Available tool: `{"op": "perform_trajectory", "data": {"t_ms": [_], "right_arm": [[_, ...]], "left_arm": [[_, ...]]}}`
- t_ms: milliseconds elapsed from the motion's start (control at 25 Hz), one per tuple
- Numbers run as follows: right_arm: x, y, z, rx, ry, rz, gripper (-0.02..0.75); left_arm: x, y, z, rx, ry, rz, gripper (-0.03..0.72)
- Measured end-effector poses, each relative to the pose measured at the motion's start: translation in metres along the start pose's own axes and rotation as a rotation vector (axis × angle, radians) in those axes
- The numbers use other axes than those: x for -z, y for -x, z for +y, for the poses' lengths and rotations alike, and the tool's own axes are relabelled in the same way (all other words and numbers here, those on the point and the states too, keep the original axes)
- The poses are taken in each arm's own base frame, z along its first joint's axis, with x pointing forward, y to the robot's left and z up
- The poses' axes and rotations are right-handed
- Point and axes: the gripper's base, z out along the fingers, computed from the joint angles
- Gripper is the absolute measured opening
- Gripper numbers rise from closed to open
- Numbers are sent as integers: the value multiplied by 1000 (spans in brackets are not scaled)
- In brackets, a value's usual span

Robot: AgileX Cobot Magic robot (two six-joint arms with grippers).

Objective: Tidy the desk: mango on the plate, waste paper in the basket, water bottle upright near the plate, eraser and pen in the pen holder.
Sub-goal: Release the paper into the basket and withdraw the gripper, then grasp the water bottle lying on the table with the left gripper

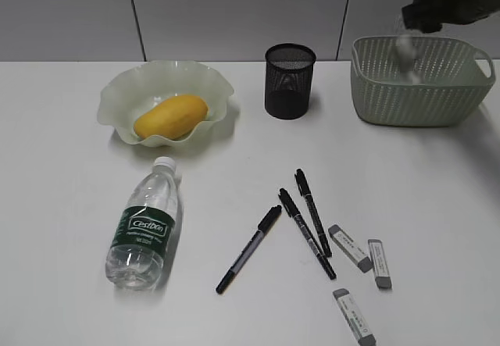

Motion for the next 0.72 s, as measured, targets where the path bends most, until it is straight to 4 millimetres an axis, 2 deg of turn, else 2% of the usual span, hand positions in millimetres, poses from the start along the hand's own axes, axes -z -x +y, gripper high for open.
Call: {"op": "perform_trajectory", "data": {"t_ms": [80, 160, 240, 320, 480, 640, 720], "right_arm": [[9, 5, 0, -32, 14, 45, 563], [26, 9, 1, -52, 24, 80, 542], [58, 12, 3, -57, 37, 107, 491], [91, 4, 7, -57, 47, 132, 444], [162, -36, 18, -66, 67, 194, 412], [233, -92, 33, -99, 91, 255, 402], [260, -122, 40, -110, 103, 289, 386]], "left_arm": [[0, 0, 0, 0, 0, 0, 278], [0, 0, 0, 0, 0, 0, 265], [0, 0, 0, 0, 0, 0, 255], [0, 0, 0, 0, 0, 0, 249], [-2, 1, 0, 0, -1, 10, 246], [-5, 3, -1, 1, -5, 36, 246], [-8, 4, -2, 0, -5, 50, 246]]}}
